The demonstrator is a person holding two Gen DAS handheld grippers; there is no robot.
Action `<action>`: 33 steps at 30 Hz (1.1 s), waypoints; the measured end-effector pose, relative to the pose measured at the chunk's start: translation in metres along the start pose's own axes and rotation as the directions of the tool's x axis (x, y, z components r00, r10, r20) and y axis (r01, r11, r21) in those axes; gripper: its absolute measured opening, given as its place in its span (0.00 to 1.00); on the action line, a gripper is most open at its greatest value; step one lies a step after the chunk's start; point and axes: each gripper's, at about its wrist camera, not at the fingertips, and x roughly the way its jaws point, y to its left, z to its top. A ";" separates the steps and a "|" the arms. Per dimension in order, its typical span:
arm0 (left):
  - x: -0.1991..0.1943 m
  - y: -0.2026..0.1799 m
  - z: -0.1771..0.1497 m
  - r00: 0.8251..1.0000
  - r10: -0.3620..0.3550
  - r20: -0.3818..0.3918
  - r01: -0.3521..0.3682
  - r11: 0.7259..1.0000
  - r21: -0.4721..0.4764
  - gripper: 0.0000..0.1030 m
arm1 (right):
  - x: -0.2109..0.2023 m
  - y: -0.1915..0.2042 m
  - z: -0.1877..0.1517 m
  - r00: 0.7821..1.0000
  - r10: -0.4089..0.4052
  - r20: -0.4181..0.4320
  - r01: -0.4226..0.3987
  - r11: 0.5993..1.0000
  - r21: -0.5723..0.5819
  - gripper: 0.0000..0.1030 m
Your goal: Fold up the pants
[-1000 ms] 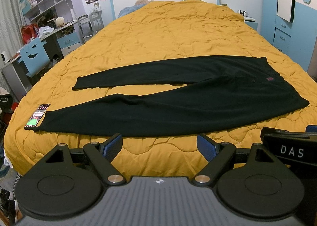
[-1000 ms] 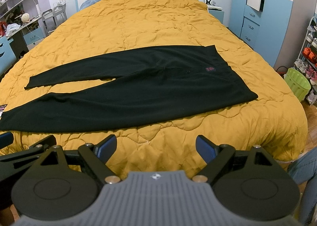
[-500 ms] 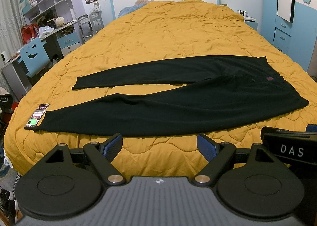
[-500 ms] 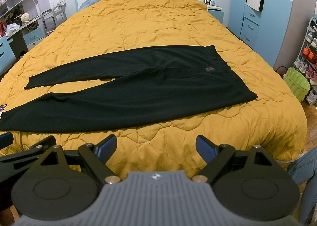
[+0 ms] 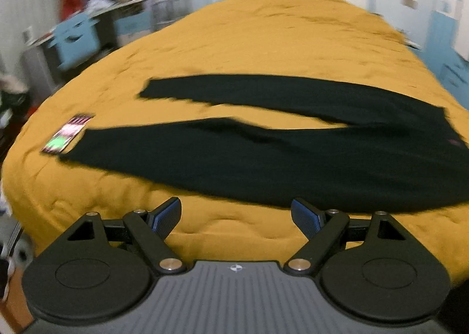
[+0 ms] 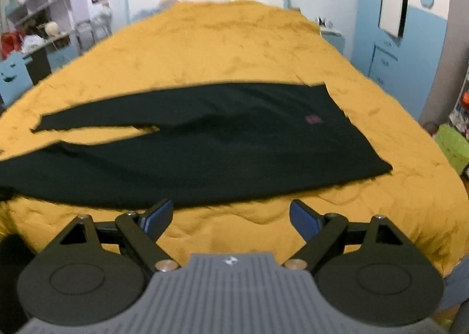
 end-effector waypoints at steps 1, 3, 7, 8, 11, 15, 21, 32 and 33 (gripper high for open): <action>0.006 0.013 0.001 1.000 0.013 -0.007 -0.013 1.000 -0.019 0.96 | 0.008 -0.012 -0.001 1.000 0.007 -0.017 -0.006 1.000 0.026 0.81; 0.020 0.046 0.003 0.999 0.028 -0.015 -0.029 0.997 -0.075 0.96 | 0.023 -0.036 -0.003 0.999 0.028 -0.040 -0.024 0.996 0.081 0.81; 0.048 0.120 0.009 0.998 -0.060 -0.017 0.052 0.955 -0.292 0.89 | 0.052 -0.091 -0.003 0.996 0.040 -0.084 -0.020 0.974 0.228 0.80; 0.055 0.138 0.010 0.996 -0.093 -0.011 0.083 0.931 -0.356 0.89 | 0.059 -0.106 -0.002 0.995 0.057 -0.087 -0.030 0.959 0.280 0.80; 0.076 0.187 0.007 0.968 -0.249 0.043 0.231 0.807 -0.544 0.88 | 0.073 -0.145 -0.002 0.992 0.108 -0.063 -0.070 0.899 0.433 0.80; 0.099 0.223 0.009 0.961 -0.261 0.088 0.255 0.717 -0.649 0.83 | 0.091 -0.174 0.005 0.992 0.123 -0.041 -0.083 0.844 0.530 0.68; 0.132 0.250 0.009 0.965 -0.246 0.096 0.234 0.631 -0.740 0.67 | 0.118 -0.210 0.007 0.981 0.191 -0.004 -0.140 0.729 0.670 0.61; 0.159 0.277 0.005 0.964 -0.216 0.156 0.239 0.442 -0.865 0.30 | 0.142 -0.239 0.001 0.979 0.173 0.111 -0.186 0.519 0.834 0.38; 0.159 0.276 0.009 0.969 -0.200 0.148 0.225 0.452 -0.863 0.24 | 0.143 -0.241 0.000 0.978 0.174 0.116 -0.190 0.507 0.841 0.36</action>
